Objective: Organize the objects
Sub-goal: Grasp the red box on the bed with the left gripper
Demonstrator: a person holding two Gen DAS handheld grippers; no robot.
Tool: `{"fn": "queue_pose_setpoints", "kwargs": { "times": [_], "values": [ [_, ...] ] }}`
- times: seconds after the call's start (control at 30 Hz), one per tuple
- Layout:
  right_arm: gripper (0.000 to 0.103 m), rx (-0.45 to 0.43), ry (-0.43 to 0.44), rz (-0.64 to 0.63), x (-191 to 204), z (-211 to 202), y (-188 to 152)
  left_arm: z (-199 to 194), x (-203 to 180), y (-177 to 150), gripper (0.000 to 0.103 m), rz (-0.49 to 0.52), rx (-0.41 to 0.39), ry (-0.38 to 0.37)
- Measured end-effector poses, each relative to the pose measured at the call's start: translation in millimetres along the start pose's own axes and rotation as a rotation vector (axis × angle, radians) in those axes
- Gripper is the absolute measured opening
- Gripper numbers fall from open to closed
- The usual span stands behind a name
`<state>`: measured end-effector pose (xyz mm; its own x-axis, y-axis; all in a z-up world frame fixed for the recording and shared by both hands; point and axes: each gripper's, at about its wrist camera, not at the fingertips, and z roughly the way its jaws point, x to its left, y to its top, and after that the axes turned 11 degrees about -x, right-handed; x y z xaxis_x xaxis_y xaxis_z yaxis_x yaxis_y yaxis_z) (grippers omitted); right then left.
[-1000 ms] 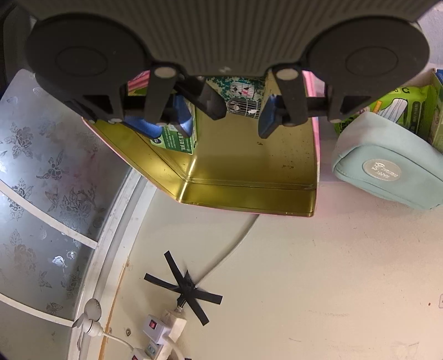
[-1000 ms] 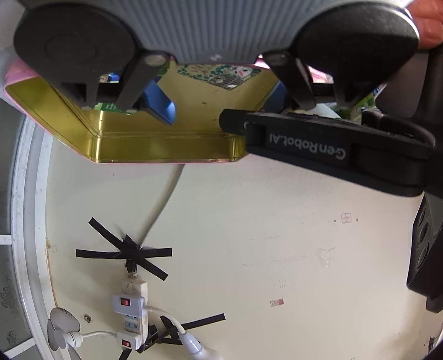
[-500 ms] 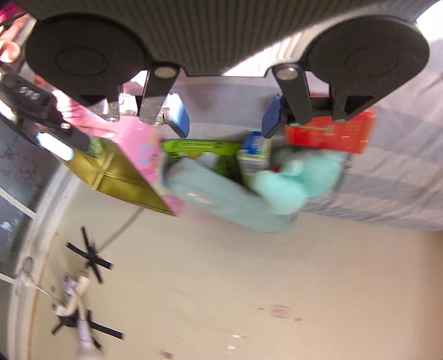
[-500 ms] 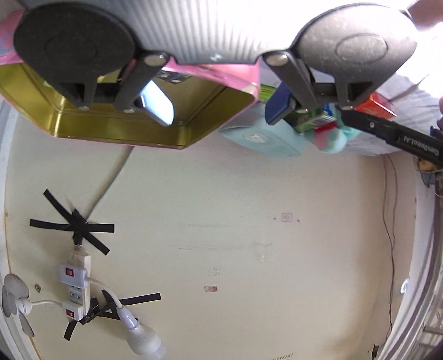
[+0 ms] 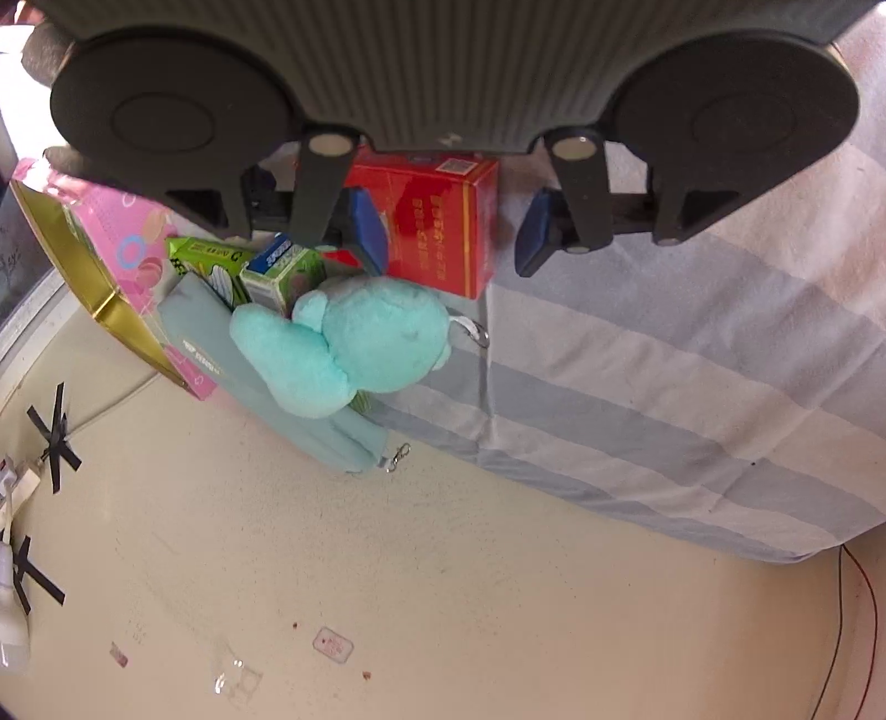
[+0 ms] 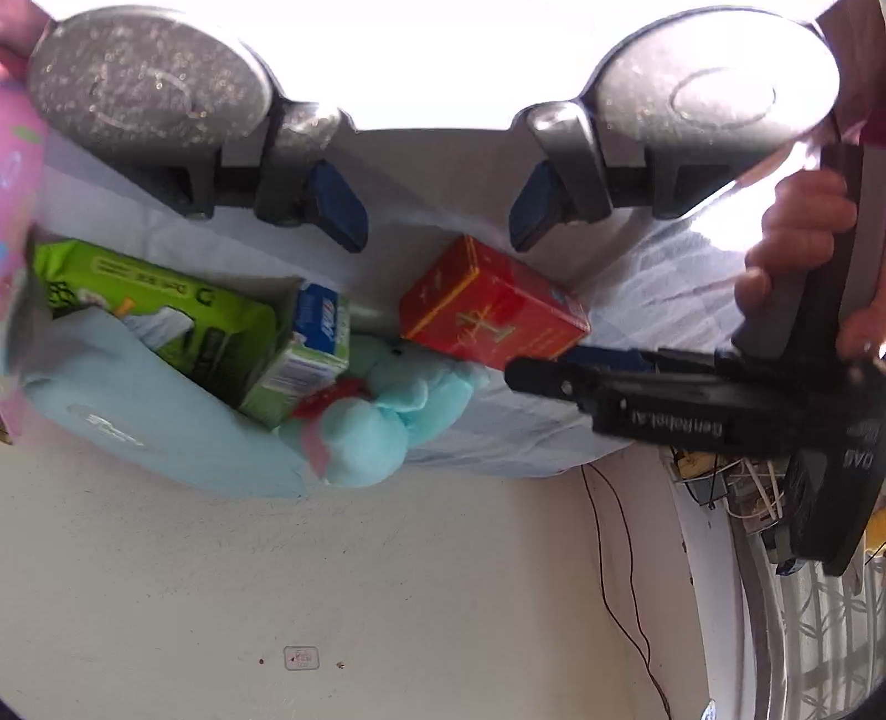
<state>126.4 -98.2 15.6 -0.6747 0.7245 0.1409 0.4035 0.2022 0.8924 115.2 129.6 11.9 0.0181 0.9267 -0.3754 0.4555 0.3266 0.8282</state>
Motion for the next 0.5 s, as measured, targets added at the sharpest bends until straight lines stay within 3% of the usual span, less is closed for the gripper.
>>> {"fn": "queue_pose_setpoints", "kwargs": {
  "times": [0.1,0.2,0.33,0.5],
  "values": [
    [0.059,0.031,0.017,-0.003,8,28,9,-2,10,-5,0.042,-0.077,0.004,-0.038],
    [0.059,0.040,0.004,-0.035,20,33,6,-13,2,-10,0.041,-0.047,0.002,-0.029],
    [0.059,0.043,-0.025,-0.070,22,0,-10,-26,-13,-27,0.041,-0.054,0.052,-0.098],
    [0.059,0.043,-0.124,-0.072,22,-65,-38,-52,-62,-60,0.042,0.019,0.100,-0.208]
  ]
}}
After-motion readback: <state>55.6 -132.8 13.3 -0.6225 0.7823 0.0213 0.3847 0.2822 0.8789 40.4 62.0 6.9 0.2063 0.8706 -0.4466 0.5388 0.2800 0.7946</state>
